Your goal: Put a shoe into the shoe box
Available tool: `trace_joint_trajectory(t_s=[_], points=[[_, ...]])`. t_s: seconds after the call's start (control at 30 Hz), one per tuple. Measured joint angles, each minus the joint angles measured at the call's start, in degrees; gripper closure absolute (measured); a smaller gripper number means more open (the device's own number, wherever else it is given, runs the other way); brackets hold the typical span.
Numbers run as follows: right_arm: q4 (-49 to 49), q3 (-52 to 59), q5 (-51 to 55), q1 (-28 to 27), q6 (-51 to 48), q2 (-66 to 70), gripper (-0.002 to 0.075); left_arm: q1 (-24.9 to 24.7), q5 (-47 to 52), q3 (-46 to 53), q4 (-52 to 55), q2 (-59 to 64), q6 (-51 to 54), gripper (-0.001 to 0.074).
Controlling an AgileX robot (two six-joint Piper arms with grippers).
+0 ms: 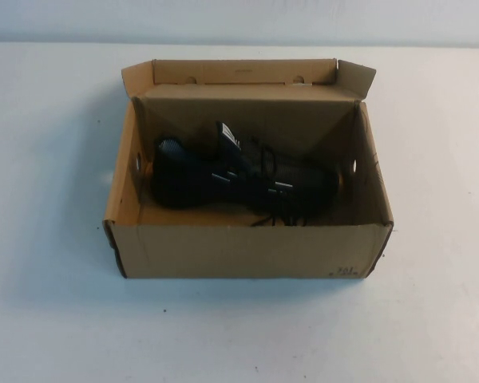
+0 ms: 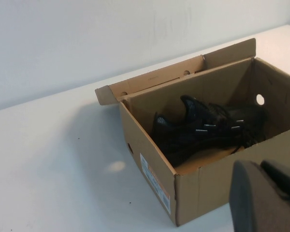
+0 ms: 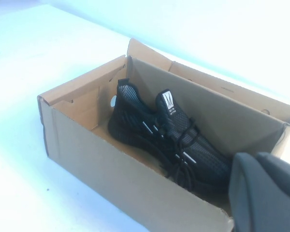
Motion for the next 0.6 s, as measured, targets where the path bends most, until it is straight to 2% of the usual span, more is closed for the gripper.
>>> trace_joint_trajectory(t_s=[0.2,0.37,0.47,0.6], points=[[0.1,0.0,0.0,0.0,0.0,0.0,0.0742,0.0,-0.8,1.6,-0.3,-0.1,0.0,0.0736],[0.1,0.0,0.0,0.0,0.0,0.0,0.0742,0.1,-4.4,8.4,1.3,-2.3,0.0,0.0736],[0.1,0.0,0.0,0.0,0.0,0.0,0.0742,2.0,-12.6,14.3,2.3,-5.3,0.0,0.0736],[0.1,0.0,0.0,0.0,0.0,0.0,0.0742,7.3,-26.5,23.3,1.3,-9.2,0.0,0.0736]])
